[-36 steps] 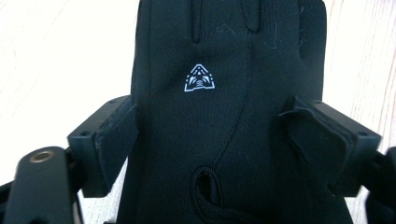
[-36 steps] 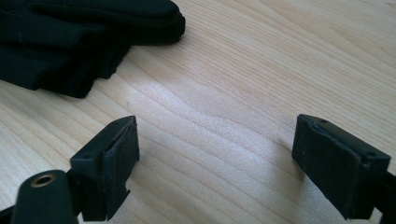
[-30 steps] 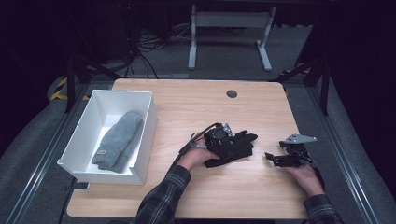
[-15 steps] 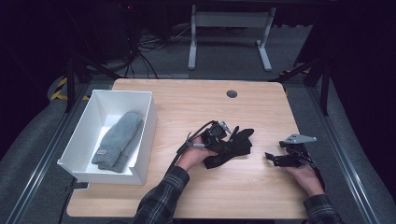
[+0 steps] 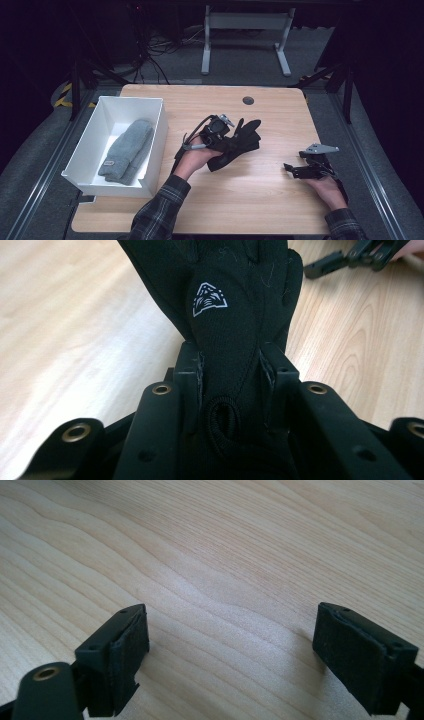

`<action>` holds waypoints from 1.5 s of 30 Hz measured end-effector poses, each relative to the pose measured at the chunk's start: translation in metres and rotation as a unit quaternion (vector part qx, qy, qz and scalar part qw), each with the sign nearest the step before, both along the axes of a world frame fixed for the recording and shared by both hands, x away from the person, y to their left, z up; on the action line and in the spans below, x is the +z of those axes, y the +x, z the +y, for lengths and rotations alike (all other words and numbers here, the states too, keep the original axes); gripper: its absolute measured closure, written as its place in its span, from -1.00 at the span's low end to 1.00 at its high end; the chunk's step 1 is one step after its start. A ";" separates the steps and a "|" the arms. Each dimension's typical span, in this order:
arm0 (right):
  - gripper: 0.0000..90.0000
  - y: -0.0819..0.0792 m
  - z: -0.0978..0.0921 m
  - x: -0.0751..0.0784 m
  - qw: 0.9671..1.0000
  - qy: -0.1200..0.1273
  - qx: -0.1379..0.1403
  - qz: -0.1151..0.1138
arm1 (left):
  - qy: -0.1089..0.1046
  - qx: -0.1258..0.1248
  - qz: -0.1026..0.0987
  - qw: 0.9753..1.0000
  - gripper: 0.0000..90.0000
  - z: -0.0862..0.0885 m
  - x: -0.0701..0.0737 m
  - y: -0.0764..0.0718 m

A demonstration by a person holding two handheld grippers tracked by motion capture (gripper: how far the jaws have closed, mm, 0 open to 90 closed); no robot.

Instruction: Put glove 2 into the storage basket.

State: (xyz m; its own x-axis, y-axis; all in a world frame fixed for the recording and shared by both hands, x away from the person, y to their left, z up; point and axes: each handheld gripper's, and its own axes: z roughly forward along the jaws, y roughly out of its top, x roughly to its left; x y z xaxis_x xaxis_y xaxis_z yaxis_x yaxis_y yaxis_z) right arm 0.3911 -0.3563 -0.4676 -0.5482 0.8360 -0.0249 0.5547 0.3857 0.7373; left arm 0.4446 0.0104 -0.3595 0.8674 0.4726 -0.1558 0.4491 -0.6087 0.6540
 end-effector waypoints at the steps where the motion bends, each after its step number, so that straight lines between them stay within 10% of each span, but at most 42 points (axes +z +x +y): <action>1: -0.66 0.000 0.000 0.000 1.000 0.000 0.000 0.000 | -0.004 0.004 -0.004 1.000 0.52 0.004 0.006 -0.001; 14: -0.66 0.000 0.000 0.000 1.000 0.000 0.000 0.000 | -0.013 0.051 -0.022 0.998 0.52 0.051 0.056 -0.012; 27: -0.66 0.000 0.000 0.000 1.000 0.000 -0.001 0.000 | -0.012 0.117 -0.043 0.992 0.52 0.115 0.075 -0.016; 35: -0.66 0.000 0.000 0.000 1.000 0.000 -0.002 0.000 | -0.012 0.170 -0.047 0.984 0.52 0.163 0.078 -0.020; 45: -0.66 0.000 0.000 0.000 1.000 0.000 -0.002 0.000 | -0.005 0.252 -0.041 0.967 0.52 0.234 0.068 -0.026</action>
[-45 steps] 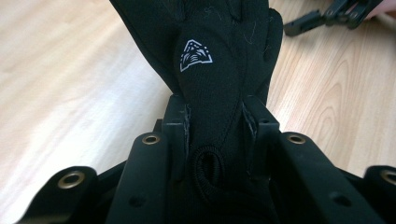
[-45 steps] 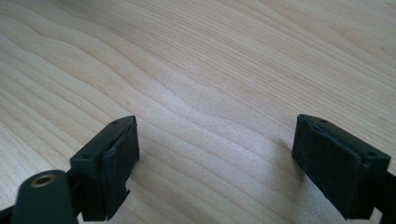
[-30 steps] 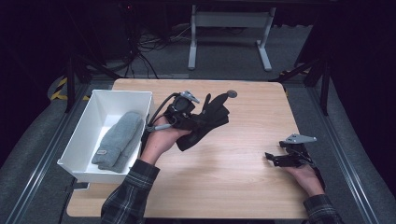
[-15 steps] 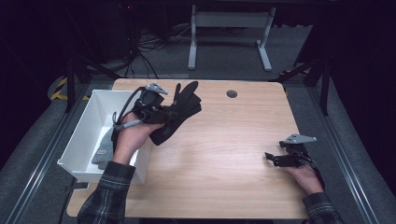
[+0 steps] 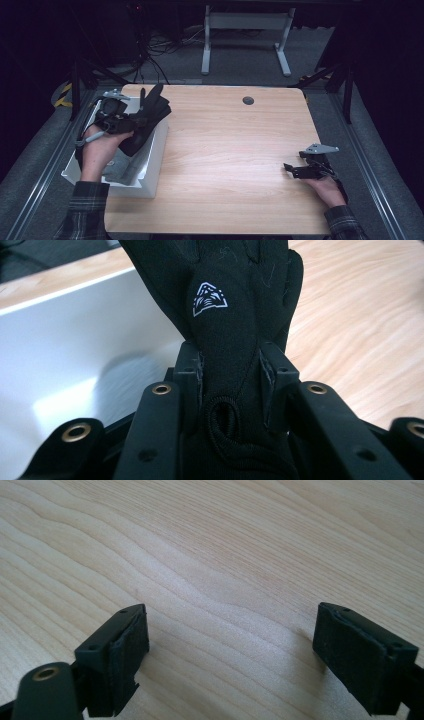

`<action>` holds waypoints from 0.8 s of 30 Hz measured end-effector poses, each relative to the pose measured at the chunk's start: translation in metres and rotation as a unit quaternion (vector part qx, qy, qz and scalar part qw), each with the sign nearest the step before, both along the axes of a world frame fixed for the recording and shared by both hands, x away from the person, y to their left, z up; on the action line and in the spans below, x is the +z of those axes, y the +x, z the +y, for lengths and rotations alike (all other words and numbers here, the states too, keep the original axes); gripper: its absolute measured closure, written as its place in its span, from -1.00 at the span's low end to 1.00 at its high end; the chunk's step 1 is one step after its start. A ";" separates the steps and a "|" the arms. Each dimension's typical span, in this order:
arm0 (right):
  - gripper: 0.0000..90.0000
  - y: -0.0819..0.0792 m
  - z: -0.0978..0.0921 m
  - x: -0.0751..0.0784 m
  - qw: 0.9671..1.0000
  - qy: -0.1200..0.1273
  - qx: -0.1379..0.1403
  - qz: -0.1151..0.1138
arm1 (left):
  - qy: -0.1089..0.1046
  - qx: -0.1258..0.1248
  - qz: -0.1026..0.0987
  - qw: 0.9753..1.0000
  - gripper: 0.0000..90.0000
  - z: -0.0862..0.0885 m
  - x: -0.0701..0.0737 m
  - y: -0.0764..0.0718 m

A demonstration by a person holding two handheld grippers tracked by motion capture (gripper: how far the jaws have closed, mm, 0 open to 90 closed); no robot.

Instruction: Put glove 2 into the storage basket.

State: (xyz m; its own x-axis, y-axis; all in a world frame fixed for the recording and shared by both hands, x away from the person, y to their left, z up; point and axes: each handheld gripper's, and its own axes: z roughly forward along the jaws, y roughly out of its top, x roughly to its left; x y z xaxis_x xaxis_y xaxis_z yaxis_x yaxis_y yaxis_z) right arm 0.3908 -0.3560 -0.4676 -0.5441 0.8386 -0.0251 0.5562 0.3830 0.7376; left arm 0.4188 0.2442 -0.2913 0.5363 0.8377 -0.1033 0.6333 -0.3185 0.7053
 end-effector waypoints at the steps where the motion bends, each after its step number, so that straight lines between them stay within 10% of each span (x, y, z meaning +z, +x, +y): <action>1: -0.66 0.000 0.000 0.000 1.000 0.000 0.000 0.000 | -0.003 0.010 0.002 1.000 0.52 0.008 -0.003 -0.001; 11: -0.66 0.000 0.000 0.000 1.000 0.000 0.000 0.000 | -0.002 0.057 0.037 0.998 0.52 0.051 -0.032 -0.001; 24: -0.66 0.000 0.000 0.000 1.000 0.000 -0.001 0.000 | 0.004 0.067 0.075 0.995 0.36 0.048 -0.076 0.012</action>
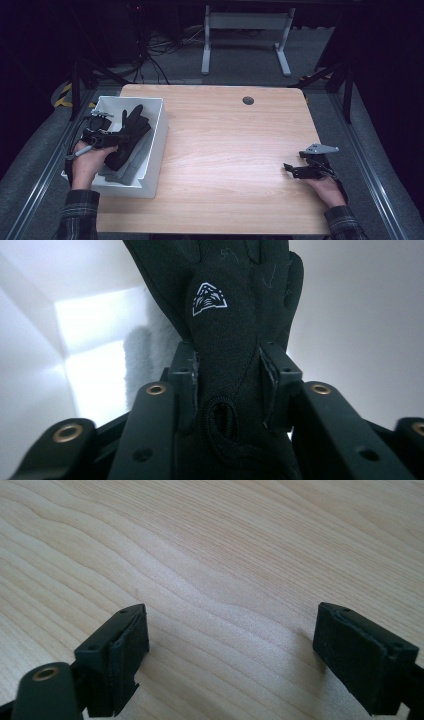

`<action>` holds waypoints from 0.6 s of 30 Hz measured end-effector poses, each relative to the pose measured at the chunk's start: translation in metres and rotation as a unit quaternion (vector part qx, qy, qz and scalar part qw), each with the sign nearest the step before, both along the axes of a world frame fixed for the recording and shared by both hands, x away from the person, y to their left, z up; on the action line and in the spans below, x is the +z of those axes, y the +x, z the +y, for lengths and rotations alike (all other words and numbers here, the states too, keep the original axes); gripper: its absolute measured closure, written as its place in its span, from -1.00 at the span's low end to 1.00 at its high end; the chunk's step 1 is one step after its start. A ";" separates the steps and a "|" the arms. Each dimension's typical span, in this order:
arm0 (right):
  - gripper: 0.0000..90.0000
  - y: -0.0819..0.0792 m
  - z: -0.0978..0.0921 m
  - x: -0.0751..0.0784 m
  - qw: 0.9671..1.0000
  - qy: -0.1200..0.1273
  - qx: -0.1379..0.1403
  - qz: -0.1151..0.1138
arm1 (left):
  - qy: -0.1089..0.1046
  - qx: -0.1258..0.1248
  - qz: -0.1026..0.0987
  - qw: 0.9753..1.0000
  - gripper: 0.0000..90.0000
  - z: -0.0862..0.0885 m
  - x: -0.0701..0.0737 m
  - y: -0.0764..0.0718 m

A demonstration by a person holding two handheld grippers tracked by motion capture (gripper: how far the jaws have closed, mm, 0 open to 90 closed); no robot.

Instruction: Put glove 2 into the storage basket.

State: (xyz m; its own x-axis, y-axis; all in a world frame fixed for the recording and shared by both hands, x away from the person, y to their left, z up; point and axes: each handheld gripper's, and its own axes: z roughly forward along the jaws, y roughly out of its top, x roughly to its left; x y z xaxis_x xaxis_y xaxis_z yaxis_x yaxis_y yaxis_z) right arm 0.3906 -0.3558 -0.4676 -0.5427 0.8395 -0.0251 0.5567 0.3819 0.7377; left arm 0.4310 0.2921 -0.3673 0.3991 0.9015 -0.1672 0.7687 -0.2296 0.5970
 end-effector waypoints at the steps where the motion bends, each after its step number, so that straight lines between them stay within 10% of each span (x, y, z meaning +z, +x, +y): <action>1: -0.67 0.000 0.000 0.000 1.000 0.000 0.000 0.000 | 0.003 0.004 0.008 1.000 0.26 0.000 -0.007 0.003; 10: -0.67 0.000 0.000 0.000 1.000 0.000 0.000 0.000 | 0.011 0.018 -0.022 1.000 -0.47 0.002 -0.002 0.002; 18: -0.67 0.000 0.000 0.000 1.000 0.000 0.001 0.000 | -0.011 -0.005 -0.051 0.999 -0.59 -0.011 0.021 -0.005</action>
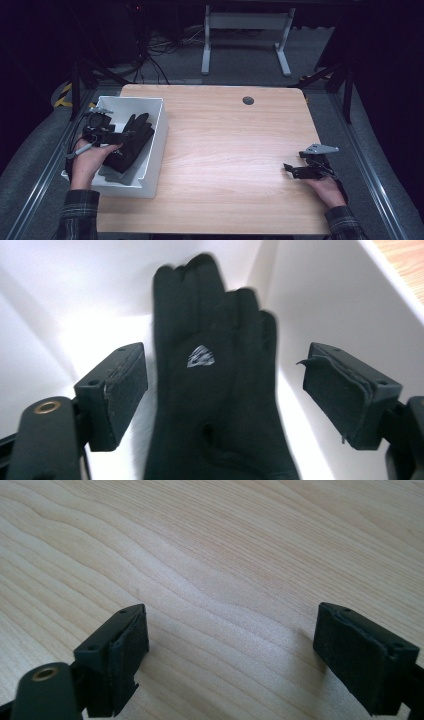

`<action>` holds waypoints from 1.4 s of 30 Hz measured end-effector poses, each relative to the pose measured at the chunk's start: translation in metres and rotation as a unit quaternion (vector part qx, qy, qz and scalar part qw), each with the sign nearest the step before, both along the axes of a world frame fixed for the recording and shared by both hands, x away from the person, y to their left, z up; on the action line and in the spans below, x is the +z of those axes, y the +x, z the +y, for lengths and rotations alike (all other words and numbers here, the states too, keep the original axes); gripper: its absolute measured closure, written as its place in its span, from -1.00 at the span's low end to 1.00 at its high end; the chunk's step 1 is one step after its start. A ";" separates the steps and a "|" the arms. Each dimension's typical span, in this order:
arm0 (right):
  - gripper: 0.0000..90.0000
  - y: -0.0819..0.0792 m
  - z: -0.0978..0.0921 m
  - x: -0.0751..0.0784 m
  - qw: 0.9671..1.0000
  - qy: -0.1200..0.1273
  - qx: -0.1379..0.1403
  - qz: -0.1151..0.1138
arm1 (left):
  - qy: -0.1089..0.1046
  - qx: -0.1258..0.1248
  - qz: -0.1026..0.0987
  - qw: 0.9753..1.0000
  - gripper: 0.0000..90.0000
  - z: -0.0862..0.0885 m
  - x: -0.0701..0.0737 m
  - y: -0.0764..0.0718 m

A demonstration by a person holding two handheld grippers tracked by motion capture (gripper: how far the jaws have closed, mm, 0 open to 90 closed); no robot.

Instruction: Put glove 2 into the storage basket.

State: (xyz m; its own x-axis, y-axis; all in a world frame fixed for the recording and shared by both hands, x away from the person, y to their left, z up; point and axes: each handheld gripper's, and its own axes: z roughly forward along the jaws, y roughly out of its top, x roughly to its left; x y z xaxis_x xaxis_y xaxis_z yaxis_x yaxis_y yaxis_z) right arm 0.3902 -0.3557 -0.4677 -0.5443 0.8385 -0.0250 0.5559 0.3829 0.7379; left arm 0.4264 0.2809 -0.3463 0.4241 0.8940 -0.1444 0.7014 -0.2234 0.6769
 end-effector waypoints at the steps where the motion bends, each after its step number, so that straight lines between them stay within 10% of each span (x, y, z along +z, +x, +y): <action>1: -0.67 0.000 0.000 0.000 1.000 0.000 0.000 0.000 | -0.001 -0.003 -0.002 1.000 -0.60 -0.002 0.002 0.000; 18: -0.68 0.000 0.000 0.000 1.000 -0.001 0.000 0.000 | -0.021 -0.076 -0.037 0.996 -0.62 -0.060 0.029 0.000; 42: -0.70 0.000 0.000 0.000 1.000 -0.002 0.002 0.001 | -0.032 -0.158 -0.047 0.986 -0.64 -0.152 0.023 -0.003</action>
State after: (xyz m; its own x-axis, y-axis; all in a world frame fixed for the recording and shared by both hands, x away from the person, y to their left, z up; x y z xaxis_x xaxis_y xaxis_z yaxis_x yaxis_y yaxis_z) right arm 0.3903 -0.3553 -0.4677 -0.5482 0.8359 -0.0270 0.5554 0.3880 0.7355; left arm 0.4234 0.1284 -0.3231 0.6948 0.7049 -0.1426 0.5363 -0.3757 0.7558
